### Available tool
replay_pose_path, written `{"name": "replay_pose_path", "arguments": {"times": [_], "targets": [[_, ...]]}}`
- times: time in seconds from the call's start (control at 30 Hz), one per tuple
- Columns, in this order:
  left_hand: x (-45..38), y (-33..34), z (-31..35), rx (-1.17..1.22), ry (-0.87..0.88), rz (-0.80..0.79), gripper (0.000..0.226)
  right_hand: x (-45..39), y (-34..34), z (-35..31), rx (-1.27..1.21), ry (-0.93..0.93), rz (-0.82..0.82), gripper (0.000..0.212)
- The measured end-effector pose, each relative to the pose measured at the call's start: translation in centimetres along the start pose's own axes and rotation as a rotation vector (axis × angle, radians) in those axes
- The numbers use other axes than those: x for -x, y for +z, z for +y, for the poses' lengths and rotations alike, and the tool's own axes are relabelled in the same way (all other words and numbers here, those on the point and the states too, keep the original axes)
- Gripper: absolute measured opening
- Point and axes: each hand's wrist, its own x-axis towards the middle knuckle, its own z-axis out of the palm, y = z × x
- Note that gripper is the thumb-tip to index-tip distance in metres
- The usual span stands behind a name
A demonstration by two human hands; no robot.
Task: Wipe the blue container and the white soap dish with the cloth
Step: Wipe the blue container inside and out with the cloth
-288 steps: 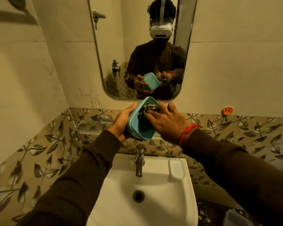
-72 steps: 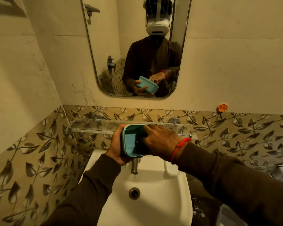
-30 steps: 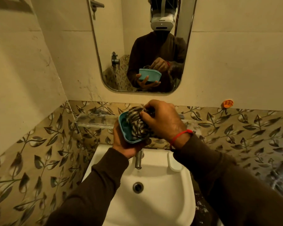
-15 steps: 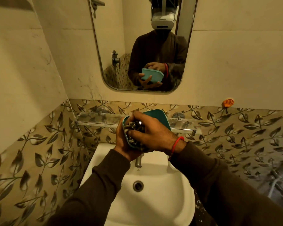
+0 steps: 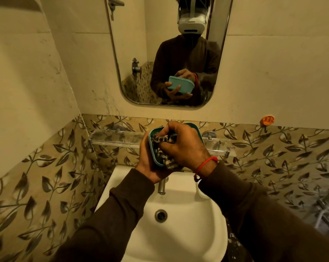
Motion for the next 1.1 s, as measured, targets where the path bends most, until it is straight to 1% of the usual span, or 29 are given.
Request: {"name": "replay_pose_path", "arguments": {"times": [0.1, 0.23, 0.3, 0.4, 0.47, 0.53, 0.63, 0.73, 0.77, 0.8, 0.87, 0.9, 0.93, 0.97, 1.03, 1.1], "targets": [[0.0, 0.1, -0.3, 0.068, -0.018, -0.040, 0.069, 0.3, 1.0, 0.1, 0.122, -0.045, 0.117, 0.023], [-0.2, -0.2, -0.5, 0.102, -0.020, -0.001, 0.069, 0.4, 1.8, 0.5, 0.150, -0.069, 0.131, 0.024], [-0.2, -0.3, -0.5, 0.067, -0.012, 0.013, 0.069, 0.0, 1.3, 0.6, 0.120, -0.082, 0.054, 0.026], [-0.4, -1.0, -0.5, -0.022, 0.006, 0.060, 0.068, -0.3, -0.2, 1.1, 0.050, -0.147, -0.195, 0.024], [-0.4, -1.2, -0.1, -0.090, 0.014, 0.079, 0.069, -0.2, -0.9, 1.6, -0.024, -0.205, -0.301, 0.023], [-0.2, -1.1, 0.3, -0.126, 0.013, 0.084, 0.068, 0.0, -1.1, 1.8, -0.047, -0.254, -0.331, 0.022], [-0.2, -0.8, 1.0, -0.141, -0.002, 0.041, 0.067, 0.5, -0.9, 2.2, -0.081, -0.307, -0.301, 0.019], [-0.1, -0.1, 1.7, -0.207, -0.063, 0.054, 0.066, 0.9, -1.0, 2.8, -0.169, -0.292, -0.277, 0.021], [-0.1, 0.1, 1.9, -0.230, -0.092, 0.065, 0.065, 0.9, -1.1, 3.0, -0.179, -0.261, -0.284, 0.026], [-0.1, 0.1, 2.1, -0.259, -0.105, 0.080, 0.065, 0.9, -1.2, 3.0, -0.161, -0.235, -0.307, 0.036], [-0.4, 0.0, 2.3, -0.295, -0.076, 0.106, 0.067, 0.9, -1.2, 3.2, -0.026, -0.245, -0.360, 0.062], [-0.4, 0.0, 2.4, -0.305, -0.081, 0.125, 0.067, 1.0, -1.1, 3.3, 0.056, -0.267, -0.370, 0.070], [-0.5, 0.0, 2.5, -0.314, -0.112, 0.141, 0.065, 1.0, -0.9, 3.4, 0.110, -0.284, -0.355, 0.071], [-0.5, 0.0, 2.6, -0.328, -0.141, 0.147, 0.067, 1.1, -0.8, 3.4, 0.131, -0.295, -0.319, 0.066], [-0.5, -0.1, 2.7, -0.316, -0.177, 0.094, 0.083, 1.2, -0.6, 3.7, 0.109, -0.293, -0.219, 0.056], [-0.4, -0.2, 2.7, -0.305, -0.180, 0.004, 0.101, 1.1, -0.5, 3.9, 0.055, -0.243, -0.109, 0.053]]}}
